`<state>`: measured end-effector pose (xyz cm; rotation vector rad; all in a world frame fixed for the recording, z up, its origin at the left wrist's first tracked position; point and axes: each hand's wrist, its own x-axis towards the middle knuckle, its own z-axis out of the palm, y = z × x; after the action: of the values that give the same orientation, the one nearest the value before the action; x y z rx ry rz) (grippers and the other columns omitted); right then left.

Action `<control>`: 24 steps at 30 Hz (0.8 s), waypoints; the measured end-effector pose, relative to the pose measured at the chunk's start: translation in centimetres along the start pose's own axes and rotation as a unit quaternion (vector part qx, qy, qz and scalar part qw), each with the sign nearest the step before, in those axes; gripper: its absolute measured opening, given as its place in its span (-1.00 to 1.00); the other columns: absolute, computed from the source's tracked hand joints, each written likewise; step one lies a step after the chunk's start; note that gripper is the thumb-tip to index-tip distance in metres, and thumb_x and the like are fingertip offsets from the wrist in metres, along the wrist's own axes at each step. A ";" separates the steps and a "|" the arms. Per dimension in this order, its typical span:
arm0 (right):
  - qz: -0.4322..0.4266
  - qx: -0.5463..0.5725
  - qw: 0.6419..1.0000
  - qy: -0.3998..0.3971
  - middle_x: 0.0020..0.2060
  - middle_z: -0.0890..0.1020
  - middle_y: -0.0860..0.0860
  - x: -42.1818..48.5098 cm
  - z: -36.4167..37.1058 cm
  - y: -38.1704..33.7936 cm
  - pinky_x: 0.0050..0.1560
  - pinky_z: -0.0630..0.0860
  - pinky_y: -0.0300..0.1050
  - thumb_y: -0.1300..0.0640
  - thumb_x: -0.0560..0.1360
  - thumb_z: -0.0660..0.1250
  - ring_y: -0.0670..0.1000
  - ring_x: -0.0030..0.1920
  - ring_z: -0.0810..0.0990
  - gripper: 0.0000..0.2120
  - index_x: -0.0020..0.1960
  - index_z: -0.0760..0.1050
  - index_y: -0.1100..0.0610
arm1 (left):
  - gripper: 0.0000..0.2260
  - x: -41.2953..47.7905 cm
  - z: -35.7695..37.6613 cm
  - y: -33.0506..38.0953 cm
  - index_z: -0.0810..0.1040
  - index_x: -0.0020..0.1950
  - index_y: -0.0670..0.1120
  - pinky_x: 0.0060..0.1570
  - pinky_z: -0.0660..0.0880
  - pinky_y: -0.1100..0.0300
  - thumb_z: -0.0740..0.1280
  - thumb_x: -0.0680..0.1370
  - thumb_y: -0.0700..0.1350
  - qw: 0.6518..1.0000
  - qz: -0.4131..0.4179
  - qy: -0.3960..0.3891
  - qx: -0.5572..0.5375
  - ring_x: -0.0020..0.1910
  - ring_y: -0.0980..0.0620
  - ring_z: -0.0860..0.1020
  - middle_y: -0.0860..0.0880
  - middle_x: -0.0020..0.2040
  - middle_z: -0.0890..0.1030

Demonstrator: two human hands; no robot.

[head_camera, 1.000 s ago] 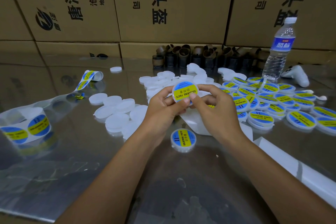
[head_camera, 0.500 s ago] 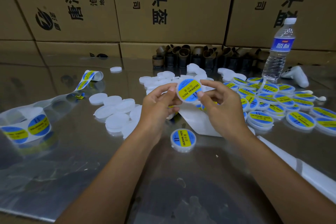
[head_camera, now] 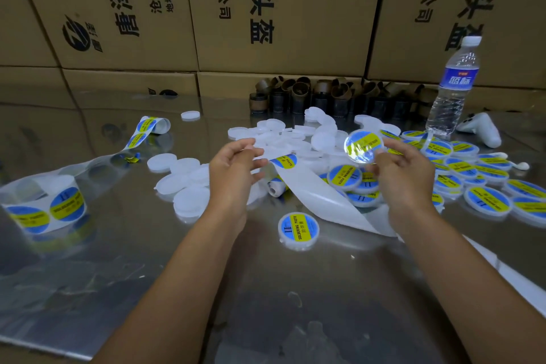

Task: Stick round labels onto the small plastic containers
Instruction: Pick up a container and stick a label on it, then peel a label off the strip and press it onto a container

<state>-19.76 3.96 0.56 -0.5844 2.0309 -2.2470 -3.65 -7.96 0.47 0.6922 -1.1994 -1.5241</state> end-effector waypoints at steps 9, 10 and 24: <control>0.112 -0.054 0.990 0.067 -0.27 0.63 0.09 1.7 -0.9 1.4 0.17 0.51 0.06 0.24 0.49 0.29 0.11 -0.07 0.62 -0.71 0.21 0.49 0.18 | -0.80 0.8 -1.4 -1.9 0.50 0.00 -0.03 -0.12 0.39 0.30 0.26 0.51 -0.32 0.937 0.095 0.008 0.337 -0.11 0.07 0.49 0.01 -0.09 0.54; 0.107 -0.062 0.990 0.066 -0.20 0.64 0.11 1.7 -0.9 1.3 0.19 0.49 0.06 0.24 0.49 0.28 0.12 -0.02 0.62 -0.69 0.23 0.48 0.18 | -0.79 0.6 -1.6 -2.0 0.51 0.04 -0.03 -0.04 0.40 0.25 0.28 0.50 -0.30 0.919 0.104 -0.003 0.380 -0.05 0.05 0.48 -0.01 -0.04 0.54; -0.046 -0.212 0.975 0.056 0.17 0.52 0.19 -0.3 -0.4 0.2 0.26 0.35 0.06 0.23 0.45 0.30 0.25 0.21 0.45 -0.69 0.19 0.53 0.14 | -0.63 0.4 -2.2 -1.9 0.46 0.33 0.03 0.28 0.21 0.04 0.31 0.52 -0.12 0.743 0.127 -0.052 0.656 0.32 -0.13 0.34 -0.07 0.30 0.50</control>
<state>-19.65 4.43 0.25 -0.5970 2.6169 -1.9305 -2.49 -9.12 -2.02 1.2401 -2.3158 -0.2537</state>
